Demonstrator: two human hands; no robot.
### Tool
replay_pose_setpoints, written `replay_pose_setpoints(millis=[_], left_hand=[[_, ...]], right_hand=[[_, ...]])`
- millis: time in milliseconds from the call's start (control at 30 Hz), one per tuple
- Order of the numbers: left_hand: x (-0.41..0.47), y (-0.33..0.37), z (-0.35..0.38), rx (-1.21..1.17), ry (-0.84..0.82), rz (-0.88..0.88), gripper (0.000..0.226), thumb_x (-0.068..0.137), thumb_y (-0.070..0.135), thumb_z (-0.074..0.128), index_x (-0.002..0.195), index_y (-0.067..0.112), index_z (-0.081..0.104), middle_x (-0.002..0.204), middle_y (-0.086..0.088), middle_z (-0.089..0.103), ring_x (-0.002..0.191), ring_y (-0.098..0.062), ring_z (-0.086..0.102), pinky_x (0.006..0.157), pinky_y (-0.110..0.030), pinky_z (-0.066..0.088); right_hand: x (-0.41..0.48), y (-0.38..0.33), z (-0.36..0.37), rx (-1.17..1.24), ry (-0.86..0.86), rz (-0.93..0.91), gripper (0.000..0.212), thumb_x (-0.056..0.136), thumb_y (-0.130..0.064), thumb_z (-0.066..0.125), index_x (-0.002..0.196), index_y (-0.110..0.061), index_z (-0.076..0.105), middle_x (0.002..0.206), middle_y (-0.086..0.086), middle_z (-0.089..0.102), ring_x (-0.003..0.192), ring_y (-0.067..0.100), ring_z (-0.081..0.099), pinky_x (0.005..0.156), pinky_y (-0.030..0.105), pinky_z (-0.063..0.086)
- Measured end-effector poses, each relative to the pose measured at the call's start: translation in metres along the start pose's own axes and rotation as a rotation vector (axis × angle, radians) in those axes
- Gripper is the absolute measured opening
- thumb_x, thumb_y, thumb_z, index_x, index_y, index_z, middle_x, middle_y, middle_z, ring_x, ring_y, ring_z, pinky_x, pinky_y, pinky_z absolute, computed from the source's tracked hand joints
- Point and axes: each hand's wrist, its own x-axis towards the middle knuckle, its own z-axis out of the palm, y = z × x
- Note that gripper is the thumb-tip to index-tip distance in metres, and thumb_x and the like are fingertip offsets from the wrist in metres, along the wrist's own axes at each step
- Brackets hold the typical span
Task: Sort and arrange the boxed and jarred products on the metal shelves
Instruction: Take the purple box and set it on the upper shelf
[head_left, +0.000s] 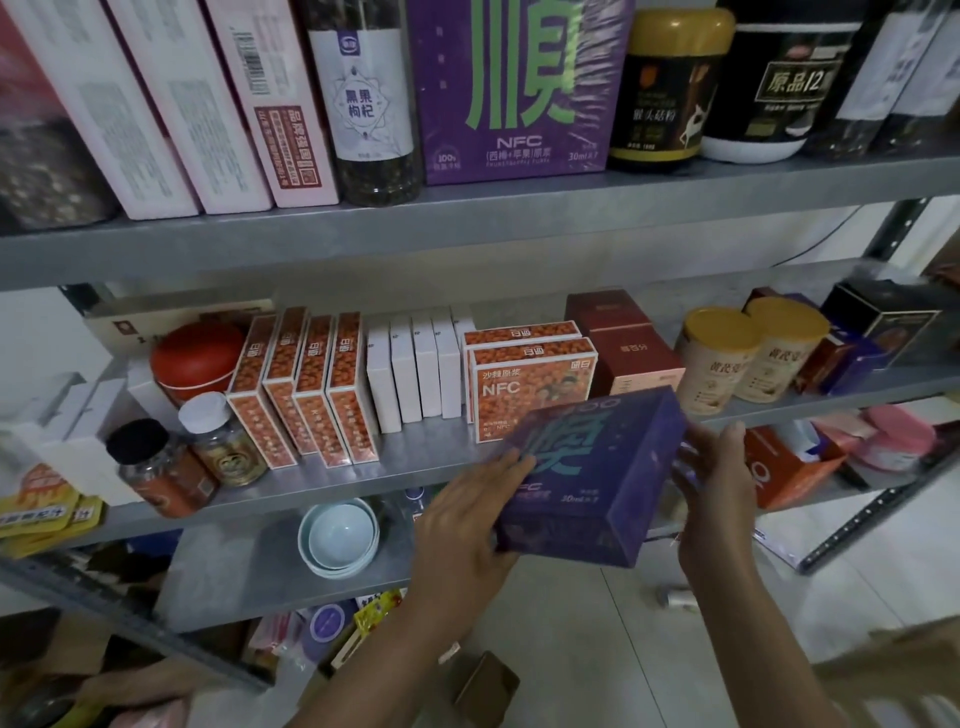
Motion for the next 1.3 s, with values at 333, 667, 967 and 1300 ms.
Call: replay_pose_setpoints(millis=[333,667,967,1300], left_hand=[[0.007,0.013,0.001,-0.525,-0.273,-0.528,0.064,0.073,0.018,0.085,0.112,0.053,0.049,0.109,0.041,0.058,0.104,0.012,0.056,0.086,-0.011,0.047],[0.057,0.031,-0.035,-0.258,-0.378,-0.373,0.082,0.068,0.084,0.052,0.137,0.048,0.025,0.117,0.032,0.044,0.104,0.003,0.054,0.078,-0.013,0.05],[0.072,0.019,-0.032,-0.325,-0.122,-0.562,0.055,0.063,0.077,0.047,0.092,0.03,0.046,0.081,0.014,0.059,0.066,-0.003,0.062,0.054,-0.011,0.046],[0.083,-0.002,-0.048,-0.965,-0.115,-1.003,0.059,0.066,0.06,0.062,0.109,0.019,0.064,0.095,-0.002,0.076,0.086,-0.017,0.074,0.068,-0.029,0.056]], right_hand=[[0.037,-0.008,0.047,0.301,-0.135,-0.095,0.054,0.093,-0.07,0.03,0.081,-0.026,0.059,0.073,-0.006,0.059,0.07,0.012,0.056,0.071,0.031,0.045],[0.01,-0.045,0.077,-0.396,-0.182,-0.752,0.082,0.089,-0.069,0.021,0.054,-0.004,0.056,0.052,0.015,0.057,0.054,0.036,0.057,0.059,0.05,0.049],[0.013,-0.065,0.081,-0.457,-0.313,-0.753,0.057,0.088,-0.063,0.029,0.112,-0.022,0.062,0.109,-0.003,0.066,0.098,0.005,0.063,0.083,0.031,0.053],[0.008,-0.043,0.042,0.155,-0.805,0.083,0.082,0.058,-0.029,0.083,0.132,-0.014,0.049,0.114,0.013,0.068,0.094,0.03,0.07,0.069,0.039,0.06]])
